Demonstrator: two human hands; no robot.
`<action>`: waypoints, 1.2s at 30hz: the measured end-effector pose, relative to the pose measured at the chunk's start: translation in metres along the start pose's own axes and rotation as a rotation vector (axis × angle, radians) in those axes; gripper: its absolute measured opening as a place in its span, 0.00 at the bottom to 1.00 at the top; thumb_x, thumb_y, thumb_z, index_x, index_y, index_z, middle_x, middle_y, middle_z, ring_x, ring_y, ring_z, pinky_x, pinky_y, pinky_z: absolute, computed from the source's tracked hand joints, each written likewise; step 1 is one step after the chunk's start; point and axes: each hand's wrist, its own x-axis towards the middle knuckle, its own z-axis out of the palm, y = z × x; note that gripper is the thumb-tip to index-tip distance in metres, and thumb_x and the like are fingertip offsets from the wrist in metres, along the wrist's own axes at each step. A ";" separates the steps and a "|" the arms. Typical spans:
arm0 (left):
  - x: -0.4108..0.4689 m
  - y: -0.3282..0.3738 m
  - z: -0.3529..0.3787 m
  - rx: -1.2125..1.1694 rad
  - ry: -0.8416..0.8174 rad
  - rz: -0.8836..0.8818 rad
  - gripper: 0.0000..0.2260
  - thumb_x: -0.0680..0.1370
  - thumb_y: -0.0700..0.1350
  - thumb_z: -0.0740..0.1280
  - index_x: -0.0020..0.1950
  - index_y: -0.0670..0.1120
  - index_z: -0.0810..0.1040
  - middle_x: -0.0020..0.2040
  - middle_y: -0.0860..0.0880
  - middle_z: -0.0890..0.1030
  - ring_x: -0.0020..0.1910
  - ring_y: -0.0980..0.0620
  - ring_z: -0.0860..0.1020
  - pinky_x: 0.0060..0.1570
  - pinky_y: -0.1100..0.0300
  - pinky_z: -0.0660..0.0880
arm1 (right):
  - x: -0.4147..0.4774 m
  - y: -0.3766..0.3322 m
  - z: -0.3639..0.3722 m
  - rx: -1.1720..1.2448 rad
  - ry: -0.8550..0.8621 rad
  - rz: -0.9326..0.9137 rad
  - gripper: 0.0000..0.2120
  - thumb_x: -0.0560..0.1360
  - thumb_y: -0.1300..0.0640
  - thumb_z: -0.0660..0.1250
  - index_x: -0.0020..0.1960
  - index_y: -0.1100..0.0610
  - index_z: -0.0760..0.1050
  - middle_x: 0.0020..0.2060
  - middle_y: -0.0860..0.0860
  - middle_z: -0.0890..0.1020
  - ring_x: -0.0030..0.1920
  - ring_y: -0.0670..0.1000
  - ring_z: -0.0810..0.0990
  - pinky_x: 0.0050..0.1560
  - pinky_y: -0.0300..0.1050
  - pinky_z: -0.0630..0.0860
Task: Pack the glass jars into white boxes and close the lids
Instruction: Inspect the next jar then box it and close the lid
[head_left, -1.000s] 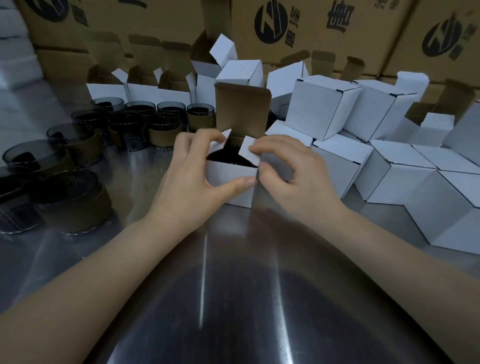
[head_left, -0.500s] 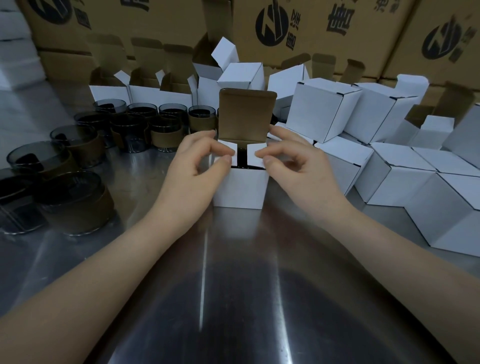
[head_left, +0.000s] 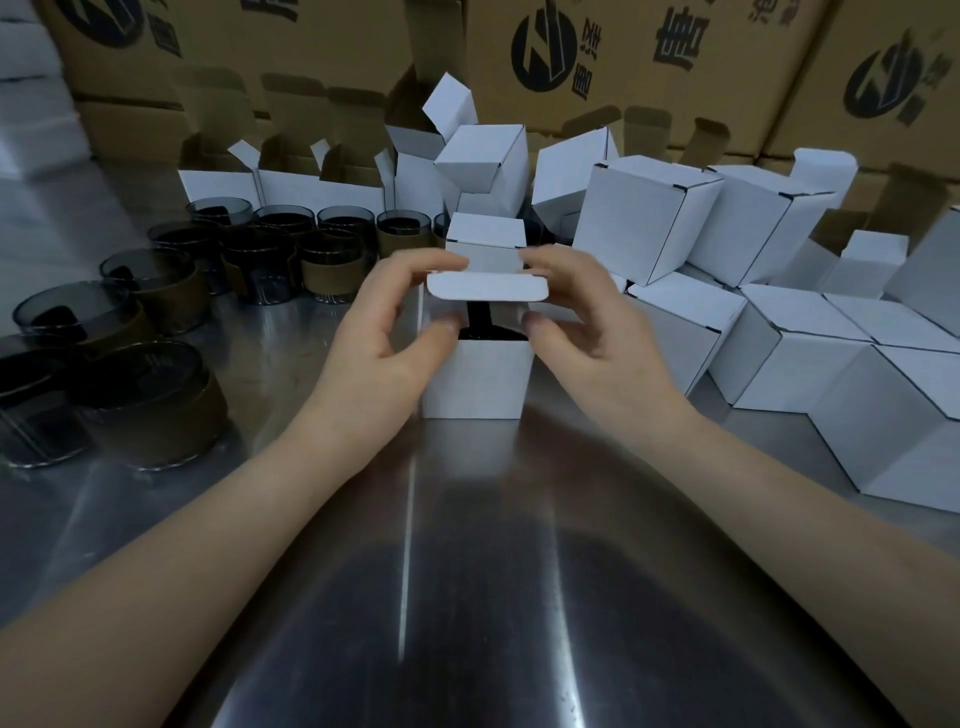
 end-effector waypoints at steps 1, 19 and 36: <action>-0.001 0.000 -0.001 -0.008 -0.012 -0.013 0.16 0.76 0.42 0.65 0.64 0.48 0.73 0.64 0.51 0.74 0.67 0.56 0.71 0.68 0.53 0.69 | 0.000 0.001 0.000 -0.037 -0.008 -0.021 0.16 0.77 0.62 0.62 0.64 0.57 0.75 0.55 0.45 0.79 0.60 0.47 0.77 0.61 0.50 0.76; 0.001 0.003 -0.004 -0.034 -0.027 -0.024 0.12 0.74 0.47 0.67 0.57 0.55 0.78 0.60 0.52 0.78 0.66 0.48 0.72 0.64 0.44 0.71 | -0.003 0.001 0.000 0.007 -0.052 0.025 0.12 0.78 0.54 0.63 0.60 0.52 0.76 0.59 0.48 0.80 0.63 0.46 0.76 0.67 0.48 0.71; 0.003 0.003 -0.008 -0.023 -0.054 -0.051 0.09 0.75 0.49 0.64 0.53 0.58 0.80 0.61 0.53 0.78 0.67 0.50 0.71 0.66 0.43 0.69 | -0.003 0.000 0.002 0.066 -0.065 0.063 0.10 0.75 0.56 0.62 0.55 0.51 0.77 0.59 0.46 0.78 0.64 0.46 0.74 0.59 0.34 0.72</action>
